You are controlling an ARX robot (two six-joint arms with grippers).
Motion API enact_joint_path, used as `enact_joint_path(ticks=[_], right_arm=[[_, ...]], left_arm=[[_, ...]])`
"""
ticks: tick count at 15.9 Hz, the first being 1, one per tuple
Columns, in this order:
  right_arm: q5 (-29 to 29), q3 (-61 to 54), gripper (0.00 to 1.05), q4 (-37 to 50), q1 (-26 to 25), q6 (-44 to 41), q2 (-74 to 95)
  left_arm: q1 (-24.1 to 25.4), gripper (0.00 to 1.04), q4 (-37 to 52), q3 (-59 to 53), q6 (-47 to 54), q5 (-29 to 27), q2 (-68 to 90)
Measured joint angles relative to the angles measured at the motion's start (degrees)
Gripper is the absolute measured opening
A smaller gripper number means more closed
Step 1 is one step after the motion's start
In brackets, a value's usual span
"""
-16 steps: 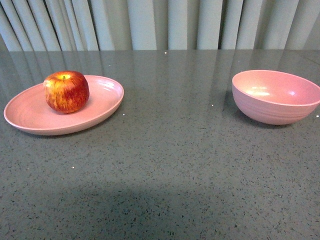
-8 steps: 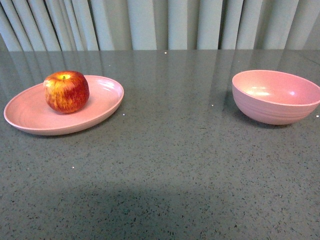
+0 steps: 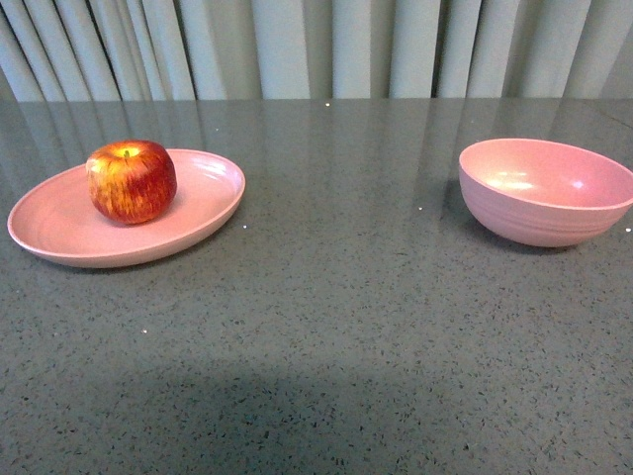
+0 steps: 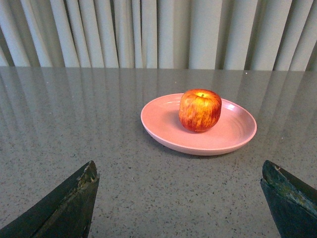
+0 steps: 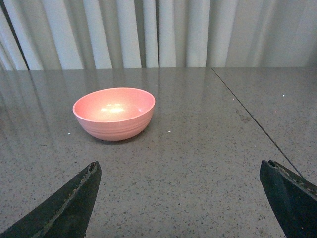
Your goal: Move apple from plate to bowl
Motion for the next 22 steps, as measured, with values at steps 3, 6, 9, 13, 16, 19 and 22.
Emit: enact_joint_path(ticks=[3, 6, 9, 13, 16, 19, 22], right_arm=[[2.45, 1.64, 0.98, -5.68, 0.76, 4.94, 4.04], [-4.83, 23.45, 0.98, 22.32, -1.88, 8.41, 44.3], [-4.96, 47.93, 0.98, 10.86, 0.44, 7.69, 75.43], [-5.14, 52.17, 0.98, 7.85, 1.25, 7.48, 79.65], [-4.7, 56.02, 0.98, 4.79, 2.29, 7.19, 83.45], [-4.63, 57.72, 0.98, 3.3, 2.45, 7.17, 85.46], [-3.58, 59.58, 0.98, 1.92, 3.17, 6.84, 88.37]], left_arm=[[0.0, 0.98, 0.0, 0.0, 0.0, 0.0, 0.0], [0.0, 0.98, 0.0, 0.0, 0.0, 0.02, 0.0], [0.0, 0.98, 0.0, 0.0, 0.0, 0.0, 0.0], [0.0, 0.98, 0.0, 0.0, 0.0, 0.0, 0.0], [0.0, 0.98, 0.0, 0.0, 0.0, 0.0, 0.0], [0.0, 0.98, 0.0, 0.0, 0.02, 0.0, 0.0], [0.0, 0.98, 0.0, 0.0, 0.02, 0.0, 0.0]])
